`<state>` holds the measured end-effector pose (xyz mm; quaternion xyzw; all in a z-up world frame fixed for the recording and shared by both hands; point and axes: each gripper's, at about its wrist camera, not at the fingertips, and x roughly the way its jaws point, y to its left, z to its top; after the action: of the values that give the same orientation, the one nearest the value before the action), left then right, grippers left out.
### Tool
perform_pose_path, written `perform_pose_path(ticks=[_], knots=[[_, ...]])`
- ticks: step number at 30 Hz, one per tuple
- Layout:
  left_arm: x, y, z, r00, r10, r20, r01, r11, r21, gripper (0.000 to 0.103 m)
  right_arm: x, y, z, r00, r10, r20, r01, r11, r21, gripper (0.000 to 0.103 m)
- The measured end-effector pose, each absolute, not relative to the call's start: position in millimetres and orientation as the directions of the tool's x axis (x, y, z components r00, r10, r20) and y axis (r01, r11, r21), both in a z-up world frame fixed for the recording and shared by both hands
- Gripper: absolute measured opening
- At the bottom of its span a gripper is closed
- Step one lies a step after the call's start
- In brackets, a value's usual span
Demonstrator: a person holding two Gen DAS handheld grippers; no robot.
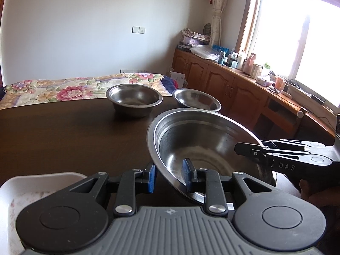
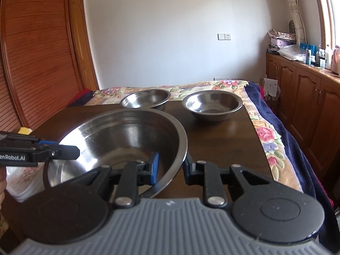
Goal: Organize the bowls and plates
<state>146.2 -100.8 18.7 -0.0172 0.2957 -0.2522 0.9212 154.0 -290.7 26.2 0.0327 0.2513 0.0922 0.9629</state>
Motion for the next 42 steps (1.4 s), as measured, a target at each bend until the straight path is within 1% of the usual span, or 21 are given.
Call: perform_pose_path(ticks=[15, 25, 42], knots=[[116.7, -83.8, 16.1, 0.701, -0.477, -0.530, 0.457, 0.871, -0.180, 0.028, 128.1, -269.6, 32.7, 0.858, 0.195, -0.474, -0.186, 0.980, 0.067, 0.026], [107.8, -82.0, 4.3, 0.690, -0.467, -0.553, 0.446, 0.876, -0.185, 0.029, 124.2, -266.4, 21.2, 0.846, 0.199, -0.494, -0.186, 0.980, 0.077, 0.026], [105.7, -79.3, -1.2, 0.681, -0.463, -0.567, 0.446, 0.877, -0.181, 0.029, 119.9, -265.8, 9.6, 0.833, 0.202, -0.515, -0.184, 0.979, 0.087, 0.026]])
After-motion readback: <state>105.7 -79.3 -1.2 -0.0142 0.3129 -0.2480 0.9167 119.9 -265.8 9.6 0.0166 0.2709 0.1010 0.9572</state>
